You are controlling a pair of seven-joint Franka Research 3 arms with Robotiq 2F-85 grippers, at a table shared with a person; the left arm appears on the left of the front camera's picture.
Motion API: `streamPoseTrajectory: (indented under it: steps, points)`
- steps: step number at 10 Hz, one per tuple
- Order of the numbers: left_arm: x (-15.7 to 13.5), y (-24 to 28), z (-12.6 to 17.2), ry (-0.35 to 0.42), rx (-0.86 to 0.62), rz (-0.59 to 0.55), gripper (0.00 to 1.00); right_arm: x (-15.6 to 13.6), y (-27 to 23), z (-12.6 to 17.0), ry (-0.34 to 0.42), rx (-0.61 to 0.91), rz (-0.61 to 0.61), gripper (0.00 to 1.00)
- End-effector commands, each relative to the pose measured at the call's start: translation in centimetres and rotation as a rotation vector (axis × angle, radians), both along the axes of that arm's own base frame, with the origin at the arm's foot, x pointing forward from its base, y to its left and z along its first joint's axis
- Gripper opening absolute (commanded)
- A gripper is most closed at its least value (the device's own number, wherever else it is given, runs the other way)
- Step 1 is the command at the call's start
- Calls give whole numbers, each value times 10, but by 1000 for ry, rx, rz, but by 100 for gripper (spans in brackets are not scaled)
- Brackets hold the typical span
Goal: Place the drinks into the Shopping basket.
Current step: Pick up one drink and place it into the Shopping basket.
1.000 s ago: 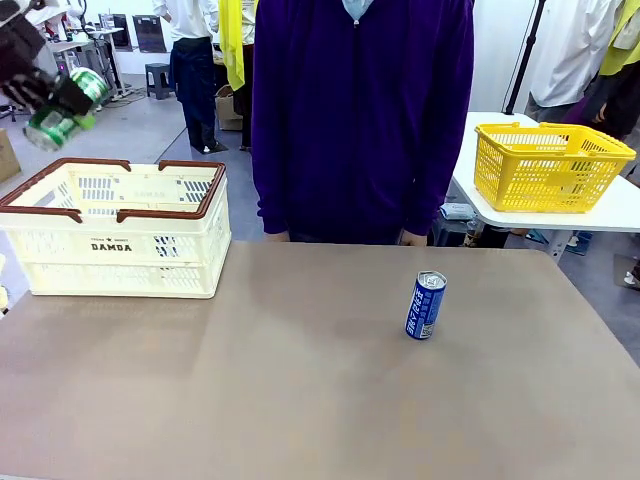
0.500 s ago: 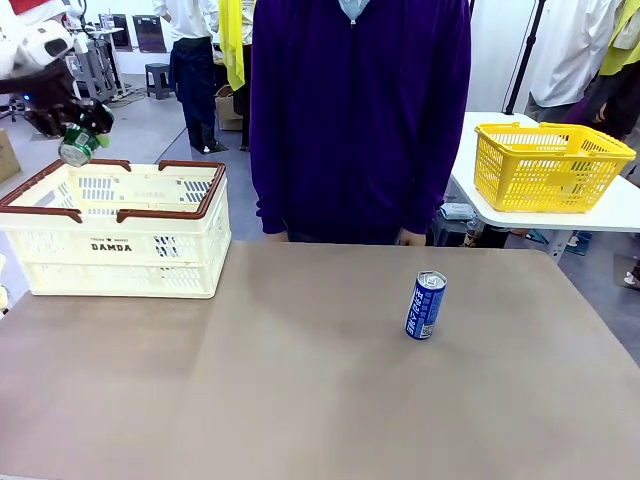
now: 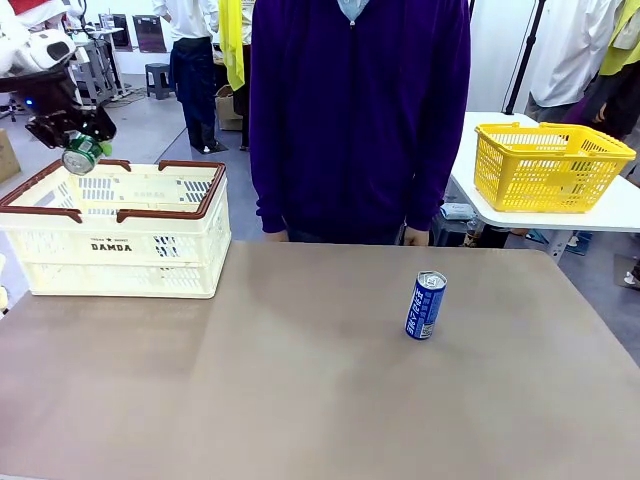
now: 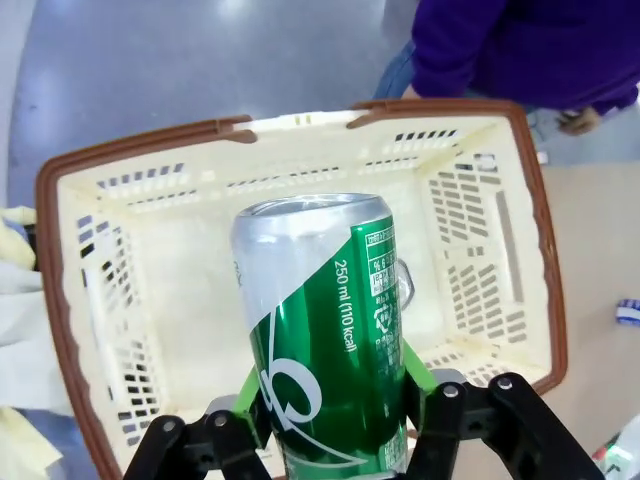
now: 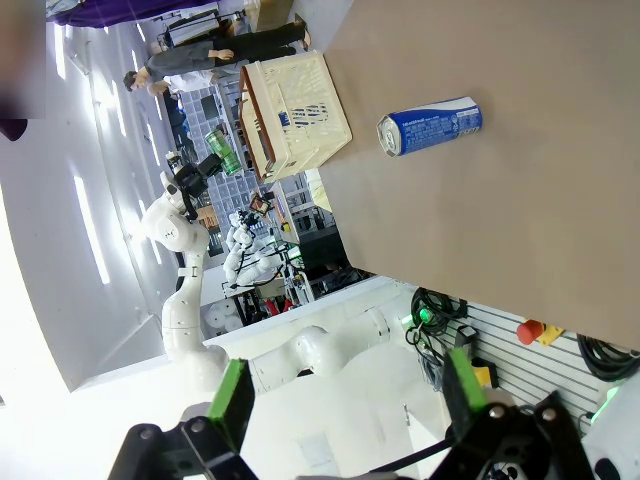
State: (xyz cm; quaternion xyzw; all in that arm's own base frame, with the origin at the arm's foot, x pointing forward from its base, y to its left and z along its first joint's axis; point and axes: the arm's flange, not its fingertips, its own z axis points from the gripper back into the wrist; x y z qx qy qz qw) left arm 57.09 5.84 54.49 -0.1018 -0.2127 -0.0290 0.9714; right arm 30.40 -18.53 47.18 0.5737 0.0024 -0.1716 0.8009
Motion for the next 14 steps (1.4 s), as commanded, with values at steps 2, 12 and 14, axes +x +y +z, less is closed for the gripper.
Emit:
streamPoseTrajectory:
  steps: [2, 12, 14]
  points:
    - [17, 8, -44, -22, 25, 33, 0, -1, 1, 4, 12, 5, -1, 100]
    - [59, 10, -162, 164, 79, 56, 0, -1, 1, 4, 12, 5, -1, 100]
    - [60, 10, -162, 184, 91, 69, 62, -1, 1, 4, 12, 5, -1, 100]
